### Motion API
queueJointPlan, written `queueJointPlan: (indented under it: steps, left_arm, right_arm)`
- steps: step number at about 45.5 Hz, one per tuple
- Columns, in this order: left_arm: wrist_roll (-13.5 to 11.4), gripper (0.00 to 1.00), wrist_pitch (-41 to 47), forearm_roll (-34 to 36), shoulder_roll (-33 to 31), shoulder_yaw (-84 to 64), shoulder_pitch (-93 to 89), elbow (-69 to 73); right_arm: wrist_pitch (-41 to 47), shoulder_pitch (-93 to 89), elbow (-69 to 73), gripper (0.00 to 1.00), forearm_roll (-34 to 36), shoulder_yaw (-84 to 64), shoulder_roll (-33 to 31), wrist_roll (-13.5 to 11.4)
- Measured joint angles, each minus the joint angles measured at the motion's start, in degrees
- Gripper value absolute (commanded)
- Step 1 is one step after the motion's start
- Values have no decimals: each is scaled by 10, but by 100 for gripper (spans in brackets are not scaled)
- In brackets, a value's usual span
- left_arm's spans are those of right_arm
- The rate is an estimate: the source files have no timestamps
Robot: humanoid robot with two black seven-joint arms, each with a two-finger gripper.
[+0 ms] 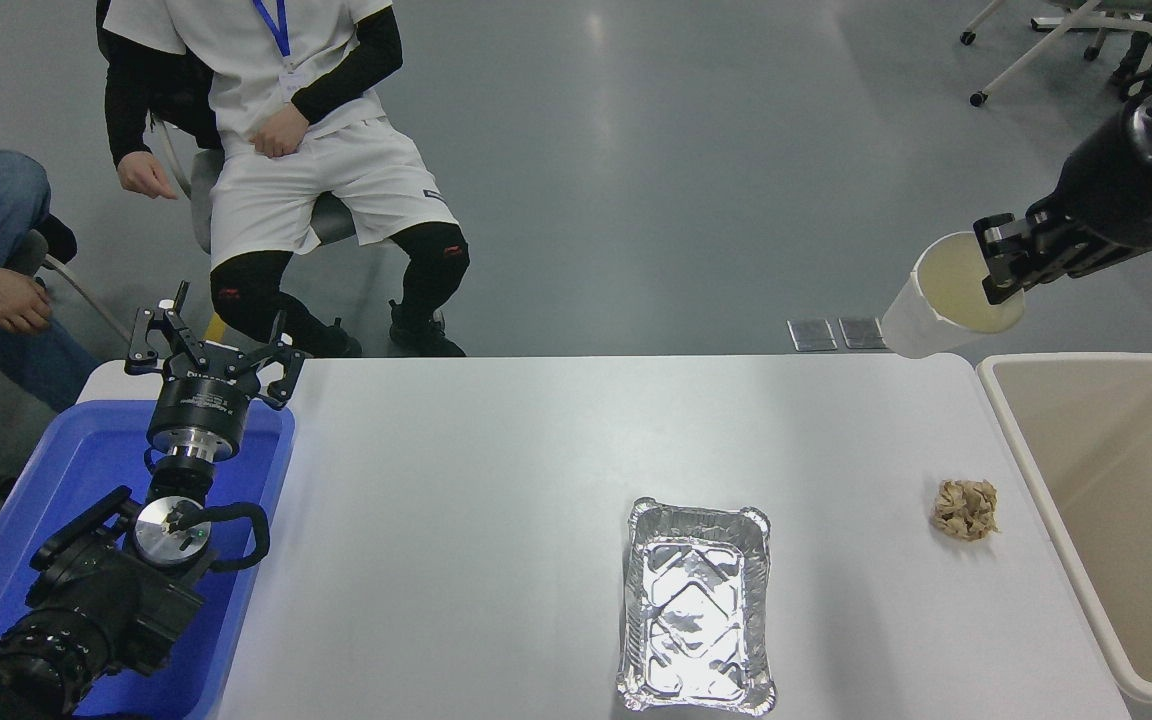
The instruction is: Pick up paper cup place in dustbin
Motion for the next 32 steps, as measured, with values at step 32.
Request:
queueJointPlan:
  steps: [32]
  left_arm:
    - [0,99,1,0,0,0,0,0]
  right_arm:
    - [0,-211,-202,0,-86,42,-167,-25]
